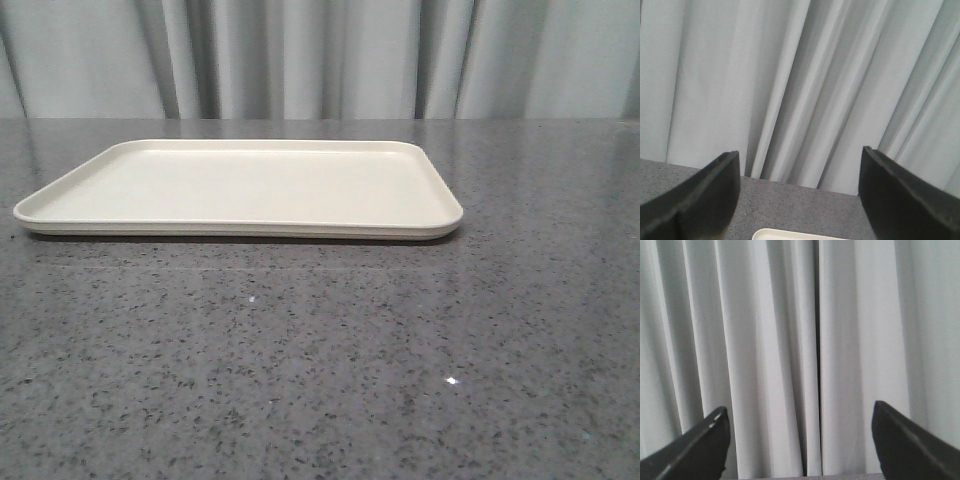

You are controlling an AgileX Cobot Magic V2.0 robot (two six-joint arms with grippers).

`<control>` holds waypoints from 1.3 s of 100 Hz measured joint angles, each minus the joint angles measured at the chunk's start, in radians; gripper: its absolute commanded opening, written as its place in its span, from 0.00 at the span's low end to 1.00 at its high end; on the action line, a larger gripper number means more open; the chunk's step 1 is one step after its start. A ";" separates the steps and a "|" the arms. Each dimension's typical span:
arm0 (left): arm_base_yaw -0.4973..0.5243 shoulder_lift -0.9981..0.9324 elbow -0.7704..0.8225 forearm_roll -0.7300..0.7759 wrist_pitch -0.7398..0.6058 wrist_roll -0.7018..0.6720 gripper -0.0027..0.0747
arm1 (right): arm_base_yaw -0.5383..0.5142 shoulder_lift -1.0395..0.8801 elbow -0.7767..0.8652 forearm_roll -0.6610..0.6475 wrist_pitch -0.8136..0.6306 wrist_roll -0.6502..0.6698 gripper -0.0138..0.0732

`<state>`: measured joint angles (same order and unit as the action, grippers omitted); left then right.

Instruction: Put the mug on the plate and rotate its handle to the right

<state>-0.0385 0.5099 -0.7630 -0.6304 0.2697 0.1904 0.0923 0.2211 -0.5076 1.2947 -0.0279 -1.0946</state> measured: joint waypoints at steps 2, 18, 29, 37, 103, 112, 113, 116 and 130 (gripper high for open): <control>0.000 0.000 0.000 0.000 0.000 0.000 0.67 | 0.000 0.005 -0.004 0.000 0.000 0.000 0.85; 0.000 0.000 -0.007 0.000 0.002 0.000 0.67 | 0.000 0.020 -0.026 0.000 -0.023 0.000 0.85; 0.000 0.006 -0.039 0.002 0.017 0.000 0.65 | 0.000 0.020 -0.037 0.000 -0.071 0.000 0.85; 0.000 0.027 -0.083 0.015 0.056 0.000 0.62 | 0.000 0.020 -0.045 0.002 -0.085 0.000 0.85; 0.000 0.153 -0.270 0.148 0.198 0.000 0.60 | 0.000 0.071 -0.119 -0.058 0.080 -0.026 0.85; 0.000 0.175 -0.311 0.187 0.237 0.000 0.60 | 0.000 0.130 -0.188 -0.099 0.111 -0.037 0.85; 0.000 0.177 -0.313 0.195 0.240 0.000 0.60 | 0.000 0.140 -0.199 -0.103 0.113 -0.037 0.85; 0.000 0.183 -0.325 0.210 0.252 -0.002 0.60 | 0.000 0.161 -0.219 -0.110 0.120 -0.042 0.85; 0.002 0.210 -0.342 0.309 0.328 -0.037 0.60 | 0.000 0.274 -0.313 -0.133 0.149 -0.049 0.85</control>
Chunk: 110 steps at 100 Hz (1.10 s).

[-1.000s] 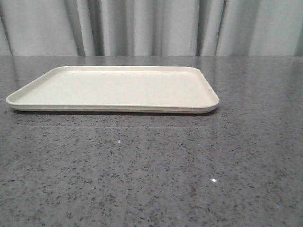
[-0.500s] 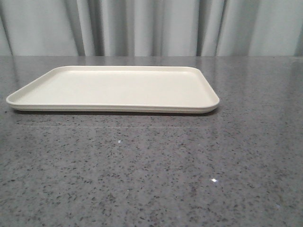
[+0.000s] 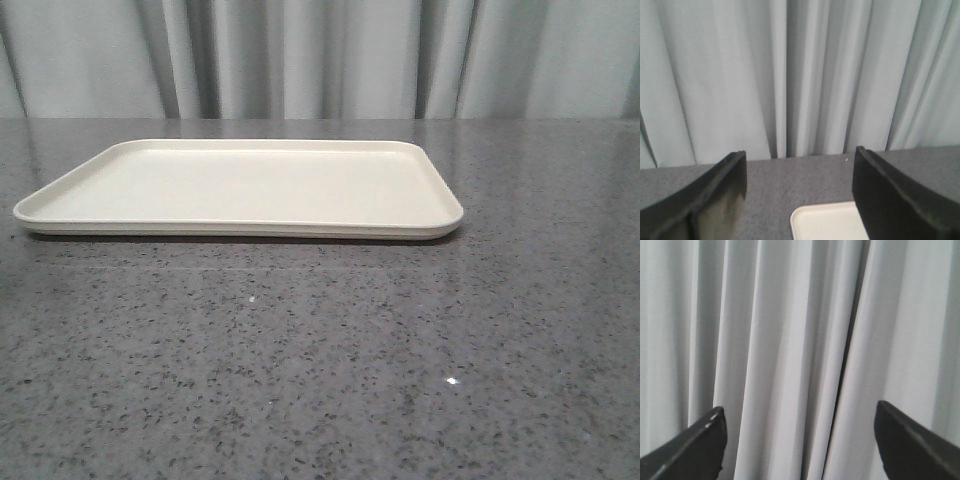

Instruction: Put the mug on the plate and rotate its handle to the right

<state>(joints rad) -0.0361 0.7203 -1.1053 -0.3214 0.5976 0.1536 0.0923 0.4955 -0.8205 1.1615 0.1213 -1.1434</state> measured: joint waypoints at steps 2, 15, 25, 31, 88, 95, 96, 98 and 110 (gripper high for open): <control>0.002 0.003 0.000 0.017 0.015 -0.007 0.60 | 0.000 0.017 -0.013 -0.009 0.009 -0.003 0.85; 0.048 0.039 0.000 0.105 0.111 -0.050 0.60 | 0.000 0.126 -0.091 -0.070 0.090 -0.022 0.85; 0.102 0.072 0.000 0.127 0.173 -0.062 0.60 | 0.000 0.218 -0.154 -0.124 0.144 -0.025 0.85; 0.138 0.096 0.000 0.132 0.217 -0.066 0.60 | 0.000 0.262 -0.181 -0.141 0.173 -0.026 0.85; 0.208 0.299 0.008 0.138 0.571 -0.067 0.60 | 0.000 0.402 -0.204 -0.164 0.296 -0.026 0.79; 0.208 0.312 0.020 0.138 0.581 -0.067 0.60 | 0.000 0.402 -0.204 -0.165 0.299 -0.026 0.79; 0.208 0.312 0.023 0.140 0.581 -0.067 0.60 | 0.000 0.402 -0.204 -0.165 0.299 -0.026 0.79; 0.208 0.314 0.026 0.140 0.581 -0.067 0.60 | 0.000 0.402 -0.204 -0.165 0.299 -0.026 0.79; 0.208 0.321 0.044 0.155 0.587 -0.067 0.60 | 0.000 0.402 -0.204 -0.165 0.305 -0.026 0.79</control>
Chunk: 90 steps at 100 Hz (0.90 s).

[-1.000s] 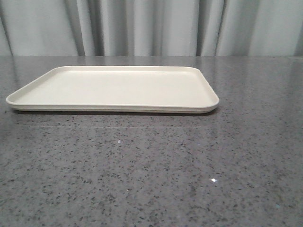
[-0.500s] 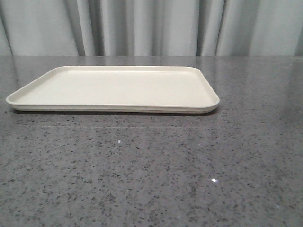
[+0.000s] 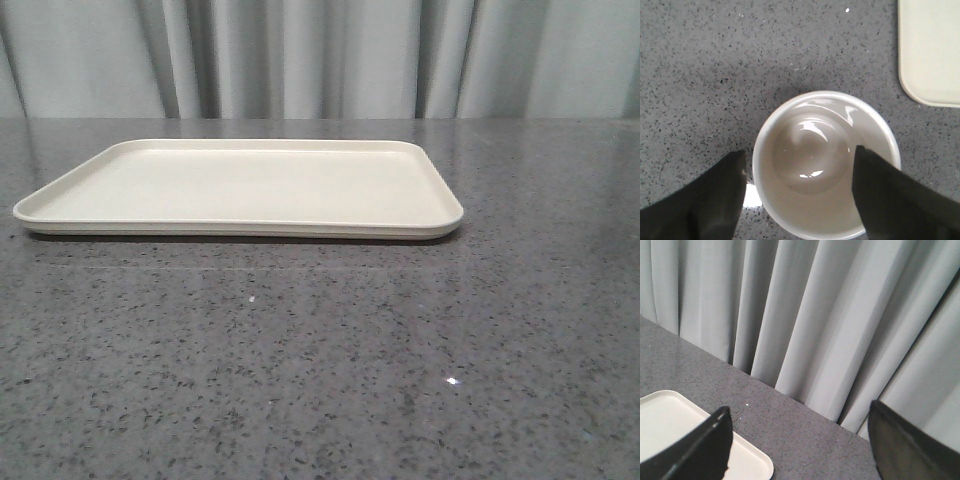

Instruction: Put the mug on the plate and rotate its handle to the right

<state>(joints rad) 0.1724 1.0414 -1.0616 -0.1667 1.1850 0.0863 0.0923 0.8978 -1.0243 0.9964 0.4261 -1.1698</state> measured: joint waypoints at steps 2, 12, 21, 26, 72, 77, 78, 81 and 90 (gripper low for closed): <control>0.000 0.002 0.002 0.004 0.002 0.000 0.60 | 0.000 0.000 0.000 0.000 0.002 0.000 0.79; 0.000 0.002 0.008 0.029 0.002 0.000 0.60 | 0.000 0.000 0.000 0.000 0.017 -0.001 0.79; 0.000 0.002 0.010 0.040 0.000 0.000 0.60 | 0.000 0.000 0.000 0.000 0.026 -0.001 0.79; 0.000 0.002 0.010 0.045 0.000 0.000 0.60 | 0.000 0.000 0.000 0.000 0.033 -0.001 0.79; 0.000 0.009 0.109 0.063 -0.078 0.000 0.58 | 0.000 0.000 0.000 -0.007 0.054 -0.001 0.79; 0.000 0.009 0.116 0.063 -0.084 0.000 0.54 | 0.000 0.000 0.000 -0.008 0.054 -0.001 0.79; 0.000 0.009 0.118 0.063 -0.086 0.000 0.54 | 0.000 0.000 0.000 -0.008 0.054 -0.001 0.79; 0.000 0.009 0.118 0.063 -0.092 0.000 0.52 | 0.000 0.000 0.000 -0.008 0.056 -0.003 0.79; 0.000 0.011 0.120 0.065 -0.115 0.000 0.45 | 0.000 0.000 0.000 -0.008 0.056 -0.003 0.79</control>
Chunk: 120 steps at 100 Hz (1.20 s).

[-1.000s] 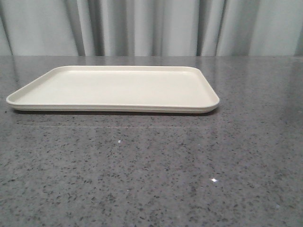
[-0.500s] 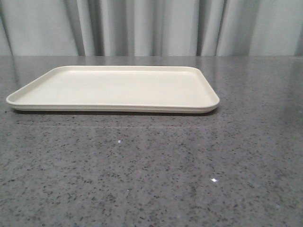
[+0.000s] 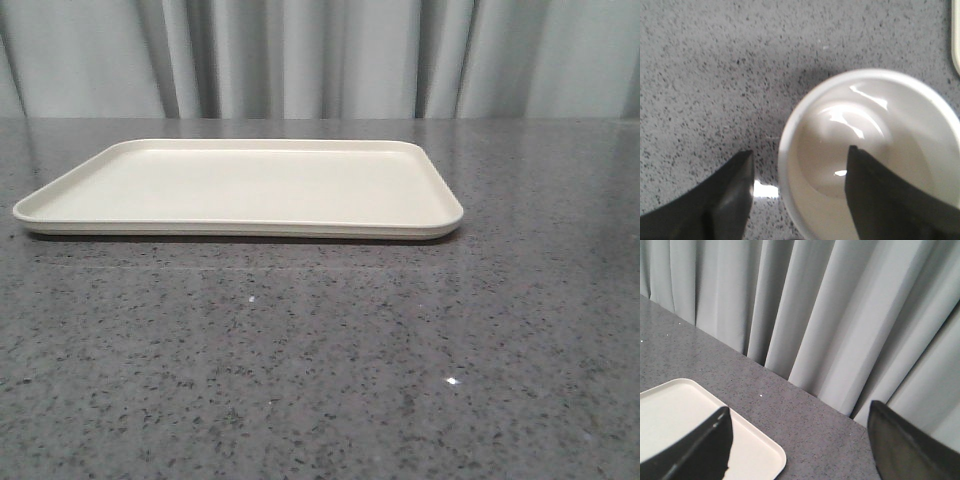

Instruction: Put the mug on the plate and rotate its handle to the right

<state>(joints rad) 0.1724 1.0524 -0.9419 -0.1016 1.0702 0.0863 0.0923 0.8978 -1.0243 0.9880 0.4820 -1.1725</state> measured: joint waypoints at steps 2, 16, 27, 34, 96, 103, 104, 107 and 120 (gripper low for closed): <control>0.000 0.000 0.000 0.000 -0.004 0.000 0.44 | 0.000 0.000 0.000 0.000 0.000 0.000 0.79; 0.000 0.000 0.000 0.000 -0.013 0.000 0.37 | 0.000 0.000 0.000 0.000 0.002 0.000 0.79; 0.000 0.007 0.000 0.002 -0.013 0.000 0.32 | 0.000 0.000 0.000 0.000 0.004 0.000 0.79; 0.000 0.026 0.000 0.002 -0.013 0.000 0.30 | 0.000 0.000 0.000 0.000 0.004 0.000 0.79; 0.000 0.117 -0.003 0.002 -0.052 0.019 0.01 | 0.000 0.000 0.000 -0.005 0.008 0.000 0.79; 0.000 0.117 -0.017 -0.003 -0.052 0.021 0.01 | 0.000 0.000 0.000 -0.007 0.008 0.000 0.79; 0.000 0.117 -0.021 -0.003 -0.052 0.021 0.01 | 0.000 0.000 0.000 -0.007 0.008 0.000 0.79; 0.000 0.117 -0.031 -0.015 -0.052 0.027 0.01 | 0.000 0.000 0.000 -0.007 0.009 0.000 0.79; 0.000 0.115 -0.097 -0.083 -0.043 0.070 0.01 | 0.000 0.000 0.000 -0.007 0.012 0.000 0.79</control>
<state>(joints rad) 0.1724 1.1676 -1.0389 -0.1849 1.0272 0.1563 0.0923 0.8978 -1.0243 0.9812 0.4937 -1.1725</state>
